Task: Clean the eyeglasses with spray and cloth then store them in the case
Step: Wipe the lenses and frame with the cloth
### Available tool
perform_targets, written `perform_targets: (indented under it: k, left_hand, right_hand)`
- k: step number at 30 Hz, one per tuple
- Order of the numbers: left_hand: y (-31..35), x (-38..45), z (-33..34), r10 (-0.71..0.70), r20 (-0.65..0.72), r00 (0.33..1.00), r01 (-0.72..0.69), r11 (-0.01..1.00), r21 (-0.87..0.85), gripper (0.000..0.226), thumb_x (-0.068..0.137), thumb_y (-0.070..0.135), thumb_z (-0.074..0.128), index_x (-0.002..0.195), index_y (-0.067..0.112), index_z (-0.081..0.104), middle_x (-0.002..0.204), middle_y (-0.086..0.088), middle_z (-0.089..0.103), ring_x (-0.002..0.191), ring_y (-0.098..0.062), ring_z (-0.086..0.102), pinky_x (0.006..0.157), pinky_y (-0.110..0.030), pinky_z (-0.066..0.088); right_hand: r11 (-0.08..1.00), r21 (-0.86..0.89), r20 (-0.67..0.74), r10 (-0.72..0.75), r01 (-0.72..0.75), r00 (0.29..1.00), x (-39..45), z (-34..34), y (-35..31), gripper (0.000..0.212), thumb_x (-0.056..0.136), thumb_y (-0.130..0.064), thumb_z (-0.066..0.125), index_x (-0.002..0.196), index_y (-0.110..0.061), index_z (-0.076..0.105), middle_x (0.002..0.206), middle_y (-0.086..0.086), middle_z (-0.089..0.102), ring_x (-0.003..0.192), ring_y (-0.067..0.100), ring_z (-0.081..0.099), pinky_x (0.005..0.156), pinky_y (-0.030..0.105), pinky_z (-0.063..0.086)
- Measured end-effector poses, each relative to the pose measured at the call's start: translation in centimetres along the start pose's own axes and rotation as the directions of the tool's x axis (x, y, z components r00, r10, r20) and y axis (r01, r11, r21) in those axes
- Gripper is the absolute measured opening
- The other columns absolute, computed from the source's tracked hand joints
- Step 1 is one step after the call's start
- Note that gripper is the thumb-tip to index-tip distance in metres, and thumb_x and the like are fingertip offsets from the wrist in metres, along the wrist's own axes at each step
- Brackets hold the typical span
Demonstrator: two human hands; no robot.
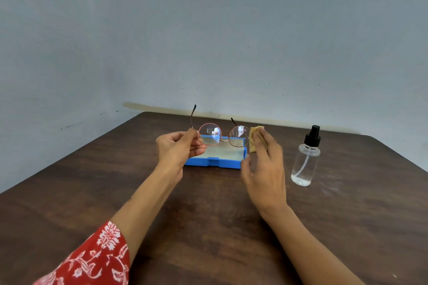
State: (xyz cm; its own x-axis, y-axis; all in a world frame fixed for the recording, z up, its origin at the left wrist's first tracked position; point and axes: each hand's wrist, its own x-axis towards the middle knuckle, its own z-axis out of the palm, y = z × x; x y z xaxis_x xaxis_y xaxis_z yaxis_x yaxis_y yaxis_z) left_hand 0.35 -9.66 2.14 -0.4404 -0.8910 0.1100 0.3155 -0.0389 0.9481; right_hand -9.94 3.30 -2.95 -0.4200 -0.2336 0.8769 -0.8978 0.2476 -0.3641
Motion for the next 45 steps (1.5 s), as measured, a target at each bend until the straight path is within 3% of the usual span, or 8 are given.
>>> perform_targets:
  k: [8, 13, 20, 25, 32, 37, 43, 45]
  left_hand:
    - [0.1, 0.0, 0.0, 0.004, -0.017, 1.0, -0.005, 1.0, -0.025, 0.012, 0.08, 0.0, 0.063, 0.068, -0.001, 0.066, 0.046, -0.004, 0.062, 0.045, -0.015, 0.063, 0.048, -0.019, 0.054]
    - [0.1, 0.2, -0.1, 0.008, -0.022, 1.0, -0.009, 0.999, -0.052, 0.013, 0.079, -0.001, 0.062, 0.067, -0.001, 0.065, 0.047, -0.005, 0.062, 0.044, -0.015, 0.062, 0.048, -0.019, 0.053]
    - [-0.1, -0.1, 0.1, 0.008, -0.013, 1.0, -0.008, 0.999, -0.045, 0.013, 0.079, -0.001, 0.063, 0.066, 0.0, 0.065, 0.046, -0.004, 0.061, 0.045, -0.015, 0.063, 0.05, -0.02, 0.054]
    - [0.1, 0.0, 0.0, 0.015, -0.023, 1.0, -0.017, 0.999, -0.051, 0.013, 0.079, -0.001, 0.062, 0.066, 0.0, 0.065, 0.046, -0.004, 0.062, 0.045, -0.015, 0.063, 0.049, -0.02, 0.054]
    - [0.1, -0.2, 0.1, 0.016, -0.031, 0.999, -0.017, 0.999, -0.047, 0.013, 0.08, -0.001, 0.062, 0.067, -0.001, 0.066, 0.047, -0.005, 0.061, 0.044, -0.015, 0.062, 0.049, -0.02, 0.054]
    - [0.2, 0.0, 0.1, 0.017, -0.034, 0.999, -0.02, 0.997, -0.071, 0.016, 0.081, -0.001, 0.061, 0.066, -0.001, 0.064, 0.044, -0.003, 0.061, 0.043, -0.014, 0.062, 0.047, -0.018, 0.053]
    - [-0.1, -0.3, 0.2, 0.016, -0.019, 1.0, -0.017, 0.998, -0.062, 0.016, 0.08, -0.003, 0.06, 0.065, -0.001, 0.065, 0.043, -0.003, 0.06, 0.043, -0.015, 0.062, 0.048, -0.019, 0.053]
    - [-0.1, -0.3, 0.2, 0.016, -0.019, 1.0, -0.018, 0.998, -0.064, 0.015, 0.08, -0.003, 0.06, 0.066, -0.001, 0.065, 0.044, -0.004, 0.061, 0.044, -0.015, 0.063, 0.048, -0.019, 0.053]
  right_hand:
    - [0.958, -0.021, 0.164, -0.279, 0.286, 0.946, -0.5, 0.8, -1.9, 0.048, 0.081, -0.008, 0.046, 0.127, 0.003, 0.055, 0.131, 0.016, 0.053, 0.121, 0.023, 0.046, 0.086, 0.028, 0.053]
    - [0.998, -0.007, 0.097, -0.068, 0.069, 0.993, -0.3, 0.2, -0.4, 0.052, 0.078, 0.005, 0.062, 0.129, 0.0, 0.055, 0.135, 0.01, 0.047, 0.122, 0.023, 0.051, 0.094, 0.013, 0.038]
    - [0.94, -0.056, 0.188, -0.32, 0.335, 0.929, -0.7, 0.8, -2.0, 0.047, 0.081, -0.008, 0.044, 0.125, 0.004, 0.057, 0.129, 0.017, 0.055, 0.118, 0.023, 0.047, 0.083, 0.029, 0.053]
    - [0.986, -0.084, 0.103, -0.138, 0.147, 0.985, -0.3, 0.4, -0.6, 0.048, 0.078, 0.002, 0.057, 0.125, 0.003, 0.057, 0.132, 0.016, 0.053, 0.12, 0.022, 0.046, 0.088, 0.027, 0.052]
    - [0.94, -0.085, 0.207, -0.307, 0.33, 0.929, -0.6, 0.9, -1.7, 0.049, 0.082, -0.011, 0.042, 0.126, 0.004, 0.056, 0.13, 0.018, 0.054, 0.118, 0.024, 0.046, 0.083, 0.029, 0.053]
    - [0.994, -0.051, 0.113, -0.087, 0.093, 0.99, -0.5, 0.6, 0.0, 0.051, 0.075, 0.007, 0.062, 0.126, 0.001, 0.057, 0.133, 0.013, 0.051, 0.121, 0.019, 0.046, 0.086, 0.026, 0.052]
    - [0.951, -0.071, 0.169, -0.286, 0.302, 0.943, -0.8, 0.9, -1.5, 0.047, 0.081, -0.009, 0.043, 0.125, 0.004, 0.057, 0.129, 0.016, 0.053, 0.119, 0.023, 0.047, 0.082, 0.028, 0.053]
    - [0.963, -0.054, 0.15, -0.253, 0.263, 0.956, -0.6, 0.8, -1.3, 0.047, 0.081, -0.007, 0.046, 0.125, 0.002, 0.057, 0.131, 0.015, 0.052, 0.12, 0.022, 0.046, 0.085, 0.025, 0.05]
